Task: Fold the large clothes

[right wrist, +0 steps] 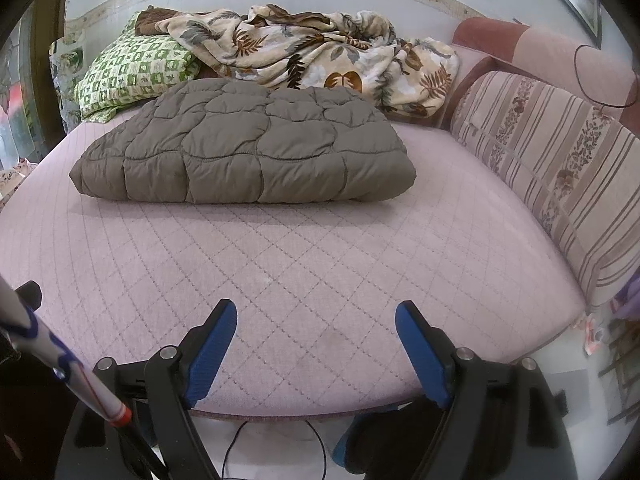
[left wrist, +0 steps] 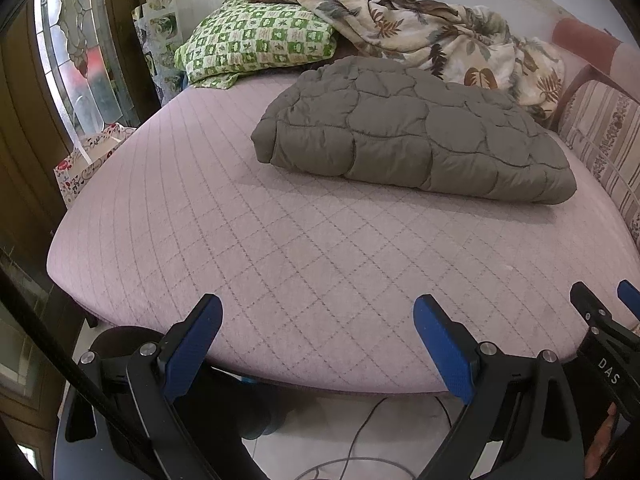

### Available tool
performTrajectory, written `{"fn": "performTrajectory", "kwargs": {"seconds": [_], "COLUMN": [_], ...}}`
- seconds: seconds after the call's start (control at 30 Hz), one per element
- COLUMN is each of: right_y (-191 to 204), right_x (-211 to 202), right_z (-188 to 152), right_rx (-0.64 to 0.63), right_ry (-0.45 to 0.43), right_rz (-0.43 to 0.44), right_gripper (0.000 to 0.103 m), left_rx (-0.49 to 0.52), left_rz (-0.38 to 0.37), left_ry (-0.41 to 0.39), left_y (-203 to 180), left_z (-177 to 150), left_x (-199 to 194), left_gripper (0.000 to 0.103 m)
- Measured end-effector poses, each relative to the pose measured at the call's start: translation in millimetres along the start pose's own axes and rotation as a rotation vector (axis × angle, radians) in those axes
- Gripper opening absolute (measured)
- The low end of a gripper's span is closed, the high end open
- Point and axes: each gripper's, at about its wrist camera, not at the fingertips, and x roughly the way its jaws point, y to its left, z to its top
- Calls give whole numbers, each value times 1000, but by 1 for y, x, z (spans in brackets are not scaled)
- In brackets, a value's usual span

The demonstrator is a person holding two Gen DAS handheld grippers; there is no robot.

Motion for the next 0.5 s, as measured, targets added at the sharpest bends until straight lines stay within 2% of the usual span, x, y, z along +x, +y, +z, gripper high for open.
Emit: {"fn": "performTrajectory", "kwargs": {"seconds": [0.3, 0.5], "right_y": [7, 11], "right_x": [8, 22], "right_z": [18, 28], "right_rx": [-25, -18], "right_ry": [0, 21], "right_rz": [21, 25], "right_gripper": [86, 87], "left_rx": [-24, -29], "left_rz": [44, 54], "left_ry": [-10, 9], "left_y": [17, 25], "left_z": [19, 25], "left_x": [16, 29], "left_gripper": [96, 96]}}
